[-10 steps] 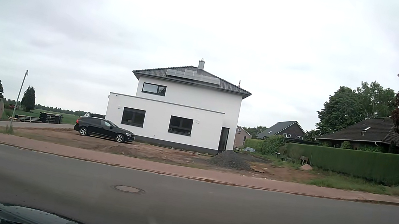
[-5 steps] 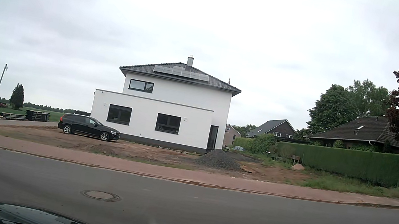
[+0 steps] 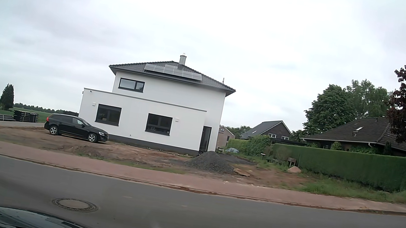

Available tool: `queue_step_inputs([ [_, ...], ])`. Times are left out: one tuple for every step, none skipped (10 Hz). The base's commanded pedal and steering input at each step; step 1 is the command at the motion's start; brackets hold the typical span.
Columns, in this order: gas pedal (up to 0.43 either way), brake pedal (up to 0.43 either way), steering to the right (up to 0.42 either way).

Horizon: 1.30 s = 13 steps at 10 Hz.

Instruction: Follow the waypoints while adhering to traffic rules and regulations

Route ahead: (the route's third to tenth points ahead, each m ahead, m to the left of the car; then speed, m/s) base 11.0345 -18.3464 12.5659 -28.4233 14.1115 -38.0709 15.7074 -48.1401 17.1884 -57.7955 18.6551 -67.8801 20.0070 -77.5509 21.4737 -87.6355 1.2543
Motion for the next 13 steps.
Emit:
queue_step_inputs([
  [0.157,0.000,0.223],
  [0.228,0.000,0.235],
  [0.268,0.000,0.250],
  [0.287,0.000,0.269],
  [0.311,0.000,0.290],
  [0.311,0.000,0.310],
  [0.319,0.000,0.327],
  [0.319,0.000,0.343],
  [0.319,0.000,0.362],
  [0.319,0.000,0.377],
  [0.319,0.000,0.393],
  [0.319,0.000,0.411],
  [0.319,0.000,0.426],
])
